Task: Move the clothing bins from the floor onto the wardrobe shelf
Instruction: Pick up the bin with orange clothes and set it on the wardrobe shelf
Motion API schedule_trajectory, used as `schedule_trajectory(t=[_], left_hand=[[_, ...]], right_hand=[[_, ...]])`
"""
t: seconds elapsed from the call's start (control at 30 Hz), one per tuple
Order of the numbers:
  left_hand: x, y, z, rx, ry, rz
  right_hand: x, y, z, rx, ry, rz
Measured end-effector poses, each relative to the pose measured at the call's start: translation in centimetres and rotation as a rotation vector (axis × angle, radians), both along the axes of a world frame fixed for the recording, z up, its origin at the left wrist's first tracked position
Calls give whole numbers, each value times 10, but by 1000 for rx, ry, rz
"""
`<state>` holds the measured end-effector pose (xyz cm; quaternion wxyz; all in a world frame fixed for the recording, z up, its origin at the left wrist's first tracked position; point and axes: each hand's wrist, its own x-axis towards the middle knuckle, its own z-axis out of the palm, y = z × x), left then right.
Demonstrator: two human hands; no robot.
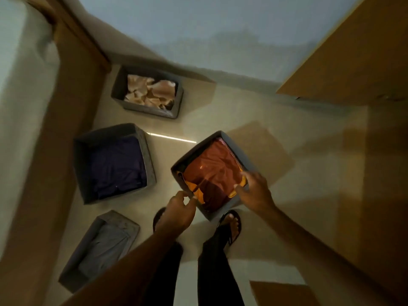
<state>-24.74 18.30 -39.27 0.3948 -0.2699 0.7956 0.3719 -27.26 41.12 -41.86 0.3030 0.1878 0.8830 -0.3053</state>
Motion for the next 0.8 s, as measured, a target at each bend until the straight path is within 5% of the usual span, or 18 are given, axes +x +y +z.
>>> schedule_trajectory(t=[0.17, 0.33, 0.53, 0.67, 0.8], left_hand=[[-20, 17, -132, -35, -164, -52], [-29, 21, -200, -40, -207, 131], [-59, 14, -197, -96, 22, 55], [-96, -11, -190, -85, 257, -158], [-76, -25, -190, -226, 138, -279]], right_hand=[[-43, 31, -131, 195, -34, 209], [-68, 37, -199, 264, -98, 275], [-58, 30, -194, 183, -63, 69], [-21, 20, -181, 58, -276, 17], [-31, 14, -174, 105, -120, 64]])
